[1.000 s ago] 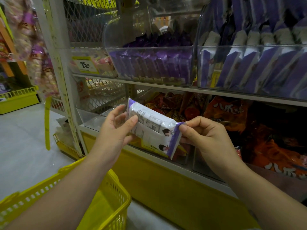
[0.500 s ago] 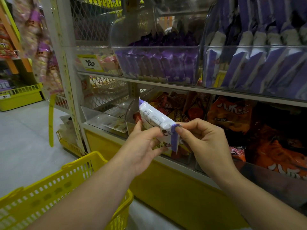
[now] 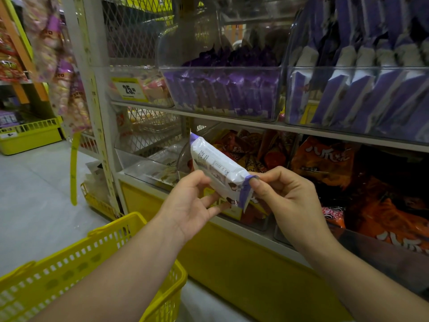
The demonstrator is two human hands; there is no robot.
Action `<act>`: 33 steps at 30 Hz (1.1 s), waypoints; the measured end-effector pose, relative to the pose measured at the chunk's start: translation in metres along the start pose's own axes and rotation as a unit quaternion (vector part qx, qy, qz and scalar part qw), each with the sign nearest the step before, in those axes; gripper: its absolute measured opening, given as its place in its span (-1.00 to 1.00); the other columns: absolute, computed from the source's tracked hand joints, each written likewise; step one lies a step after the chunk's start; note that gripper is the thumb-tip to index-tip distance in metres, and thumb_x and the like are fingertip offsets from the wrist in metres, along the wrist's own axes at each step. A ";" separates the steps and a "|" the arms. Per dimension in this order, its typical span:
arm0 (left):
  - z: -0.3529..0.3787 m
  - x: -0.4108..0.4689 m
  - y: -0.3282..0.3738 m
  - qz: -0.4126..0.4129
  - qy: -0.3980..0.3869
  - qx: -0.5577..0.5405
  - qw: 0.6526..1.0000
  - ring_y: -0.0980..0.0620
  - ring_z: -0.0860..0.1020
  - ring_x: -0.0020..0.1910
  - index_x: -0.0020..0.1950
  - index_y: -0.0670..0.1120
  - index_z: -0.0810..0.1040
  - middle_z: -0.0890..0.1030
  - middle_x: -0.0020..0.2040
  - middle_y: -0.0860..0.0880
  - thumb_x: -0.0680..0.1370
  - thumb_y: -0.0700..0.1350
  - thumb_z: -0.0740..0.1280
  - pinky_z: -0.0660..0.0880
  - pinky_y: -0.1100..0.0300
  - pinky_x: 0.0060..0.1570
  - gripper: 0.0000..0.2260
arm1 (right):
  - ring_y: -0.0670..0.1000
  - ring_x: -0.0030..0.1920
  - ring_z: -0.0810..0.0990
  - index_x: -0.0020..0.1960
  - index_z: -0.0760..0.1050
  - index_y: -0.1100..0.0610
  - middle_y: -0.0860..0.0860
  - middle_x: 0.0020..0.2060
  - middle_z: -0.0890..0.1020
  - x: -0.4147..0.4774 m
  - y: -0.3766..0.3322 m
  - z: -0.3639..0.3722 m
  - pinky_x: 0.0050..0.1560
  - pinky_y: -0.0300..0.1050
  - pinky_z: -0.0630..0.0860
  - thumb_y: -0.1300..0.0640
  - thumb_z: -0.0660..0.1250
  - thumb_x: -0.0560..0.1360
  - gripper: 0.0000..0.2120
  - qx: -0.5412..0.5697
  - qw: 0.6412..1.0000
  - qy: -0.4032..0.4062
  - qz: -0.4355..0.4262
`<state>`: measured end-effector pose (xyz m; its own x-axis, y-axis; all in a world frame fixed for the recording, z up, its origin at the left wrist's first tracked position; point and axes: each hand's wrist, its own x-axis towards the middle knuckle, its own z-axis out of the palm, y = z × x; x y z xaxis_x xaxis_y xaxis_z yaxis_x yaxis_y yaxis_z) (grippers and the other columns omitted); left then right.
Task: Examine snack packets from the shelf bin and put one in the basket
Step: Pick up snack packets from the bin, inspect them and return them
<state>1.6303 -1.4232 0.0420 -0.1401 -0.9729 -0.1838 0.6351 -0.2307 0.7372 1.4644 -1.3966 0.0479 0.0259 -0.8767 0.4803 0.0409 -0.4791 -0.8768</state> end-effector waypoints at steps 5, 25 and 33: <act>-0.001 -0.003 0.003 0.003 -0.003 -0.027 1.000 -0.16 0.67 -0.01 0.29 -0.16 0.51 0.65 0.08 -0.14 0.53 -0.20 0.24 0.64 -0.14 -0.12 -0.67 | -0.18 -0.21 0.68 -0.26 0.52 0.18 -0.06 -0.18 0.74 0.000 0.000 -0.002 -0.33 -0.40 0.50 0.15 0.36 0.36 -0.90 0.043 0.999 -0.003 -0.004; 0.044 -0.036 0.053 0.339 -0.160 0.274 0.886 0.00 0.61 0.21 0.53 0.20 0.11 0.65 0.21 0.03 0.40 -0.16 0.47 0.58 0.05 0.12 -0.17 | -0.09 0.10 0.64 0.33 0.38 -0.19 -0.14 0.27 0.47 0.021 -0.067 -0.009 0.09 -0.13 0.59 0.29 0.32 0.54 -0.50 -0.095 0.989 -0.042 -0.106; 0.134 -0.056 0.102 0.503 -0.039 0.439 0.743 0.23 0.66 -0.11 0.27 0.01 0.58 0.69 -0.01 0.08 0.53 0.01 0.40 0.60 0.25 -0.14 -0.69 | -0.21 0.02 0.56 0.53 0.10 -0.17 -0.29 0.22 0.40 0.056 -0.136 -0.042 0.07 -0.26 0.46 -0.10 0.35 0.50 -0.31 -0.376 0.914 -0.035 -0.151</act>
<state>1.6017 -1.3944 0.2146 0.0050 -0.6496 0.7603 -0.2885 0.7270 0.6231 1.4187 -1.3820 0.1926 0.1910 -0.7080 0.6799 -0.6408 -0.6146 -0.4599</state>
